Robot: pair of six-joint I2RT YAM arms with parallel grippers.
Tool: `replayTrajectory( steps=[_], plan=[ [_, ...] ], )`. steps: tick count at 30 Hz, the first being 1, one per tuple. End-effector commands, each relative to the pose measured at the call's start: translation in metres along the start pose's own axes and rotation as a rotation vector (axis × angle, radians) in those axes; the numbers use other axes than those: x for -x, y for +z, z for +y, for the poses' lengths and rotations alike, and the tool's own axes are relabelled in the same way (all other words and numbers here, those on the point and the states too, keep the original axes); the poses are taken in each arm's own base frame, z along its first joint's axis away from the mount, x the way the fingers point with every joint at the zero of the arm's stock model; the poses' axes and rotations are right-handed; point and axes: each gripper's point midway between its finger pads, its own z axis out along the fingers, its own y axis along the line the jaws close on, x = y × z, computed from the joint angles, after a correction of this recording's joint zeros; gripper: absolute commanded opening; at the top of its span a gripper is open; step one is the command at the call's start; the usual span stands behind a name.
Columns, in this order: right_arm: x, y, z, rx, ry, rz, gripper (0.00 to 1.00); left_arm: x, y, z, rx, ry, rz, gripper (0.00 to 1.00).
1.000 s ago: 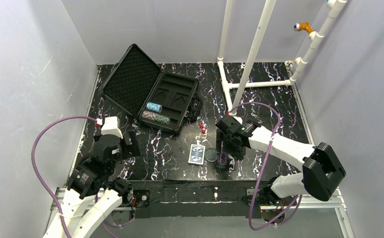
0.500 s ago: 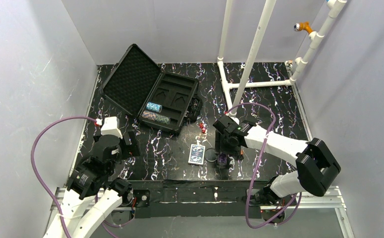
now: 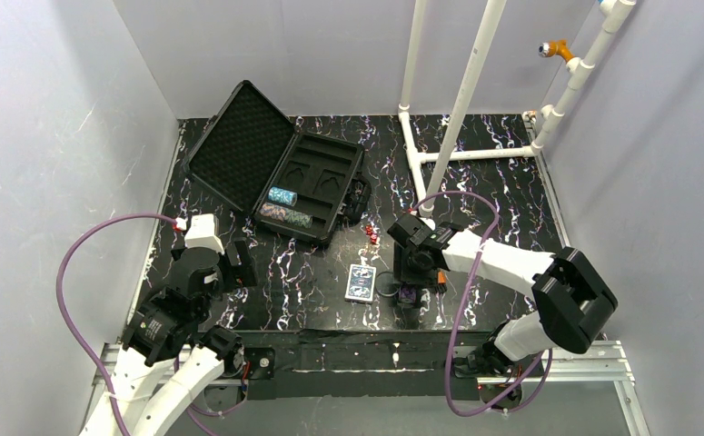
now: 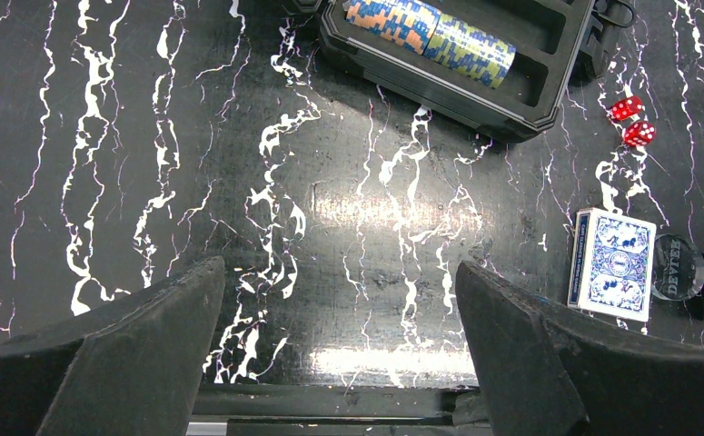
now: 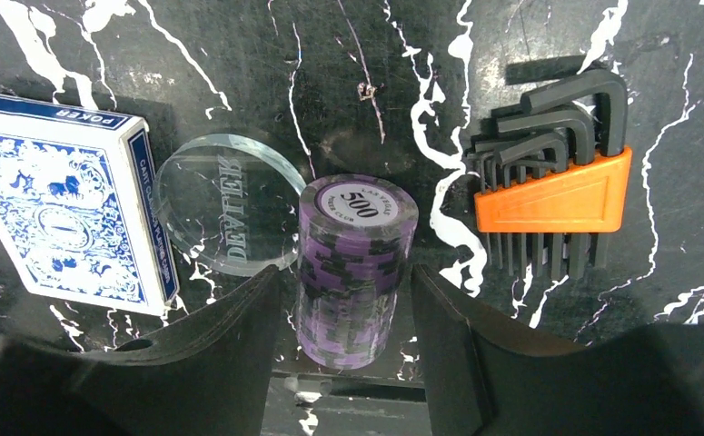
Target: Pack up texas hold em set
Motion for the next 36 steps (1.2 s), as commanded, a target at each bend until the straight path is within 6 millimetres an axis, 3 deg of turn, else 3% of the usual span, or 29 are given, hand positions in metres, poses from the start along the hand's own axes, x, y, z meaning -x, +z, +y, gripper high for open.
replayTrajectory(
  steps=[1,7,21,29,36],
  plan=[
    [-0.004,0.007,-0.004,-0.021,-0.01,0.008,0.61,-0.001,0.001,0.004,0.016,0.004,-0.004,0.98],
    [-0.004,0.009,-0.005,-0.026,-0.016,0.005,0.59,-0.001,0.001,0.004,0.017,0.005,-0.003,0.98],
    [-0.003,0.008,-0.005,-0.022,-0.045,-0.002,0.33,0.0,0.0,0.004,0.016,0.002,-0.009,0.98],
    [0.031,-0.02,0.003,-0.012,-0.147,-0.115,0.21,0.0,0.0,0.004,0.014,0.002,-0.009,0.98],
    [0.061,-0.046,0.019,0.04,-0.25,-0.221,0.2,-0.001,0.0,0.004,0.013,0.002,-0.008,0.98]
  ],
)
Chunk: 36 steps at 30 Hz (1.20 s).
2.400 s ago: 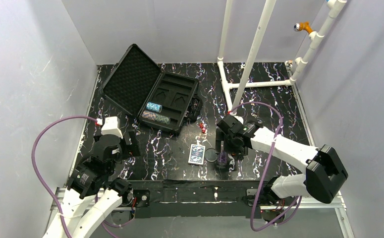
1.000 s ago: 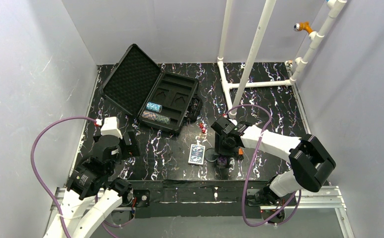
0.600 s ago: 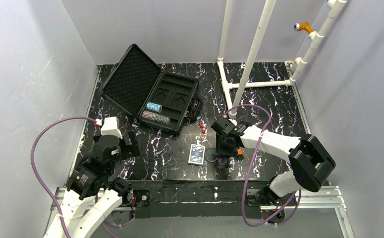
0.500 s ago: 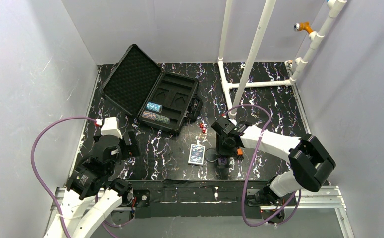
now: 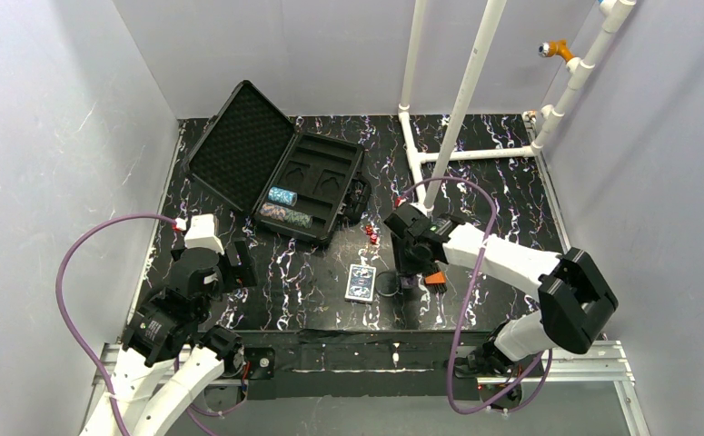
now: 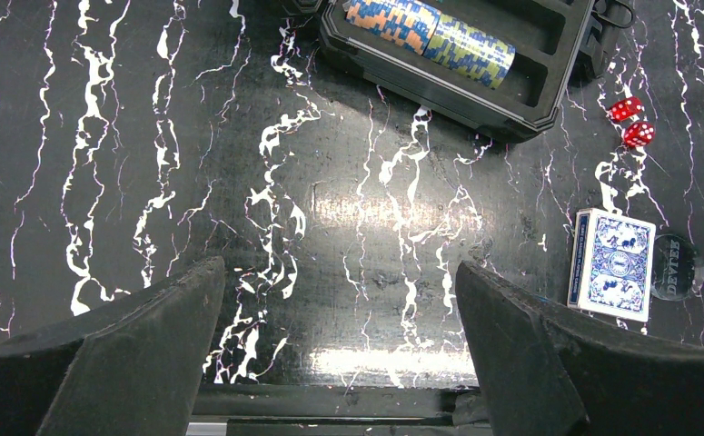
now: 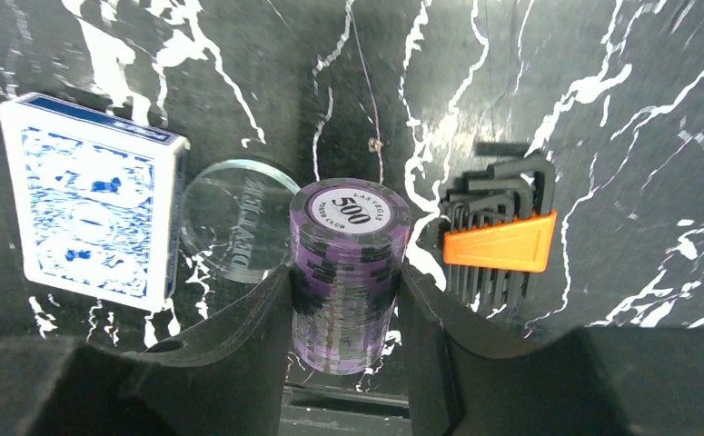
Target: Pack up texas hold em set
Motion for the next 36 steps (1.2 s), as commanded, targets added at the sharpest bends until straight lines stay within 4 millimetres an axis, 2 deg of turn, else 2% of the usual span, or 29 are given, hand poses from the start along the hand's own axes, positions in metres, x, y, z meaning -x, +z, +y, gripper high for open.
replayTrajectory(
  steps=[1,4,7,8,9,10,13,15,16,21,25,36],
  plan=[
    [0.047,-0.034,0.014,0.063,-0.09,-0.17,0.19,0.0,0.001,0.003,0.014,0.003,-0.007,0.98],
    [0.069,-0.045,0.018,0.062,-0.151,-0.237,0.15,-0.001,0.001,0.003,0.014,0.004,-0.004,0.98],
    [0.093,-0.058,0.027,0.088,-0.201,-0.319,0.07,0.0,0.001,0.003,0.013,0.004,-0.003,0.98],
    [0.109,-0.068,0.035,0.112,-0.232,-0.384,0.01,-0.001,0.002,0.002,0.013,0.006,0.001,0.98],
    [0.132,-0.081,0.044,0.136,-0.264,-0.474,0.01,-0.001,0.002,0.002,0.012,0.007,0.002,0.98],
    [0.145,-0.087,0.049,0.14,-0.286,-0.525,0.01,-0.001,0.002,0.002,0.011,0.008,0.003,0.98],
    [0.189,-0.116,0.089,0.244,-0.55,-0.711,0.01,-0.001,0.003,0.001,0.012,0.011,0.006,0.98],
    [0.212,-0.138,0.114,0.307,-0.678,-0.823,0.01,-0.002,0.003,0.002,0.012,0.013,0.006,0.98],
    [0.217,-0.142,0.121,0.322,-0.71,-0.838,0.01,-0.002,0.003,0.002,0.014,0.015,0.006,0.98],
    [0.233,-0.141,0.157,0.413,-0.828,-0.85,0.01,-0.002,0.004,0.003,0.02,0.017,0.009,0.98],
    [0.236,-0.125,0.178,0.462,-0.912,-0.808,0.01,-0.002,0.004,0.003,0.021,0.019,0.008,0.98],
    [0.245,-0.082,0.207,0.496,-1.041,-0.732,0.01,-0.001,0.004,0.004,0.024,0.019,0.005,0.98]
  ],
)
